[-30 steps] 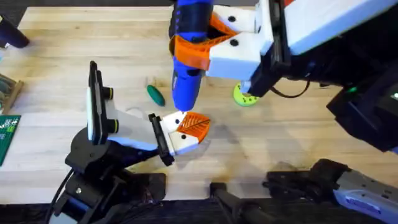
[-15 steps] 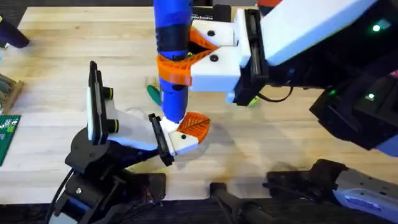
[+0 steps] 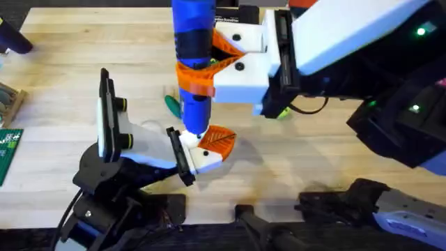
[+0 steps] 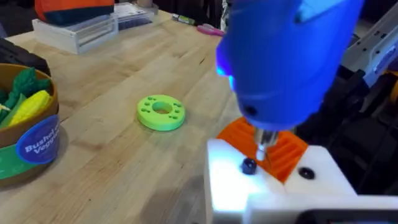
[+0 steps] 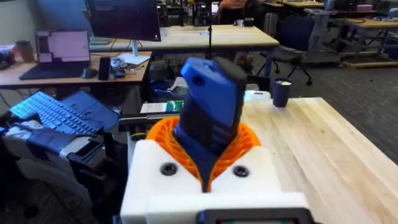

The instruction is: Pick up the gripper from the table and insert it into the empty holder that is missing its gripper. Then pick up a screw, insert it into the mounting hole, and use the screwdriver to tighten it. Finally, clean up the table by picking up the vegetable and placing it into the bucket.

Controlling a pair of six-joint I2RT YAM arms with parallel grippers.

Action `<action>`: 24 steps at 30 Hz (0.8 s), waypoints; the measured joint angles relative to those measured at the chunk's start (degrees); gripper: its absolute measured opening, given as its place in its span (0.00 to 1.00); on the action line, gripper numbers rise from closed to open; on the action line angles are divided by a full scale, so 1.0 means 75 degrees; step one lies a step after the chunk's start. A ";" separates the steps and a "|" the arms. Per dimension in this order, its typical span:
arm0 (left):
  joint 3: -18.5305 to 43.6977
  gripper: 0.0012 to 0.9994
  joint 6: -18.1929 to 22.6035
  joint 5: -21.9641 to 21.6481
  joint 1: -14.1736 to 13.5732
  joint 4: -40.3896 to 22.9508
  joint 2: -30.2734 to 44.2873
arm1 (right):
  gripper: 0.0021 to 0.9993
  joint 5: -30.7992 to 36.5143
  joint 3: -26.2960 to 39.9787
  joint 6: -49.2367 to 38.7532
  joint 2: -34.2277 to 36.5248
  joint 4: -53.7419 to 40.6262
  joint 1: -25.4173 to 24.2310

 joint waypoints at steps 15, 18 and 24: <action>0.0000 0.00 0.0002 0.0000 0.0000 0.0000 0.0000 | 0.03 0.0002 -0.0003 -0.0275 0.0000 -0.0242 0.0000; 0.0000 0.00 0.0002 0.0000 0.0000 0.0000 0.0000 | 0.03 0.0002 -0.0003 -0.0284 0.0000 -0.0248 0.0000; 0.0000 0.00 -0.0015 0.0006 -0.0003 -0.0006 0.0000 | 0.03 0.0025 -0.0003 -0.0307 0.0000 -0.0503 0.0000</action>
